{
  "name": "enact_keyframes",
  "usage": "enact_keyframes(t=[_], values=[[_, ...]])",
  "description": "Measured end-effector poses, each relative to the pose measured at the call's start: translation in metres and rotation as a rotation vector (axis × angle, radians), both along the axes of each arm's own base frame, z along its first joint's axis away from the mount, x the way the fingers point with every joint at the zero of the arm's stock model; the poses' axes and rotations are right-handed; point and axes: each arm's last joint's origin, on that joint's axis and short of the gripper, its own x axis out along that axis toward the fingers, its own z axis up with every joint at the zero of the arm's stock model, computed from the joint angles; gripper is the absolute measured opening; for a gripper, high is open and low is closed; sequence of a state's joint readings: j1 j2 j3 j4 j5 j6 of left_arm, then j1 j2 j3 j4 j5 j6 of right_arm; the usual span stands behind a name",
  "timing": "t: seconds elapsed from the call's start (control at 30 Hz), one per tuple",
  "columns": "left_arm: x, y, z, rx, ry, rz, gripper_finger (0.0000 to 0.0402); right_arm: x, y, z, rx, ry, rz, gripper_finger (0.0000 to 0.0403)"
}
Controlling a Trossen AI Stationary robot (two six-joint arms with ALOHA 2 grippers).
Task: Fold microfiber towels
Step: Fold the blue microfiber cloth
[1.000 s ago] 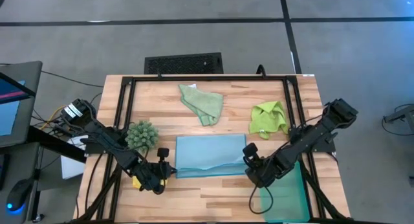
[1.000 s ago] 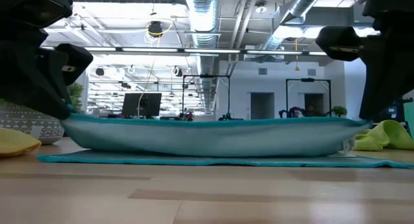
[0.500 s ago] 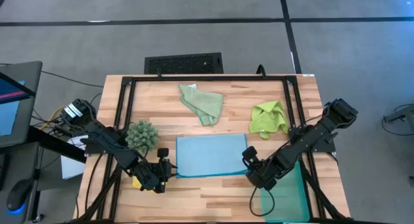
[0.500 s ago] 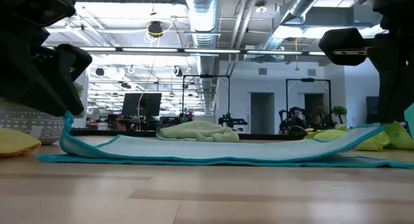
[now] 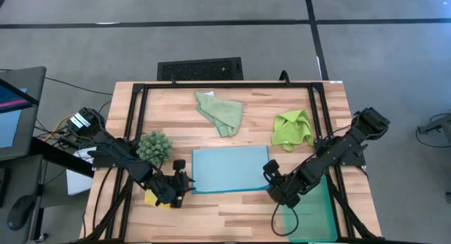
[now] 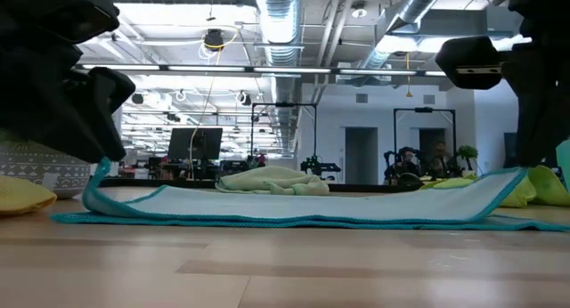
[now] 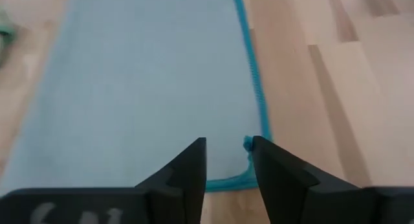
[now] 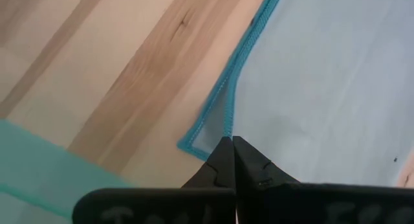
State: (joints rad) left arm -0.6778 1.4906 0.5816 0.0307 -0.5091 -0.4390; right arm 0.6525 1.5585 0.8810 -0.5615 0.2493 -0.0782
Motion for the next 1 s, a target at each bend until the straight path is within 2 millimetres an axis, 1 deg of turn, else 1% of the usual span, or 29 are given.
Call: enact_keyframes(t=[0.13,0.23,0.3,0.4,0.53,0.6,0.77,0.87,1.0], values=[[-0.004,-0.001,0.002,-0.022,0.037,-0.051,0.0114,0.0,0.001,0.0,0.014,0.004,0.004,0.0006],[-0.012,0.002,0.004,0.03,0.054,0.005,0.0114,0.0,0.002,0.0,0.049,0.02,0.016,0.0006],[-0.014,0.003,0.006,0.081,0.019,0.048,0.0114,0.001,0.003,0.0,0.068,0.018,0.021,0.0006],[-0.013,0.004,0.007,0.113,-0.015,0.073,0.0114,0.001,0.003,0.0,0.069,0.017,0.022,0.0006],[-0.006,0.002,0.009,0.076,-0.053,0.047,0.0114,0.001,0.003,0.0,0.071,0.015,0.022,0.001],[-0.003,0.001,0.012,0.056,-0.084,0.029,0.0114,0.002,0.004,0.001,0.082,0.003,0.018,0.0018],[0.002,0.0,0.016,0.039,-0.121,0.014,0.0114,0.004,0.006,0.002,0.142,0.003,-0.023,0.0056],[0.002,0.0,0.012,0.046,-0.11,0.015,0.0114,0.005,0.004,0.001,0.199,0.033,-0.084,0.0078],[0.004,-0.002,0.003,0.047,-0.083,0.017,0.0114,0.007,0.003,0.002,0.25,0.064,-0.093,0.0109]])
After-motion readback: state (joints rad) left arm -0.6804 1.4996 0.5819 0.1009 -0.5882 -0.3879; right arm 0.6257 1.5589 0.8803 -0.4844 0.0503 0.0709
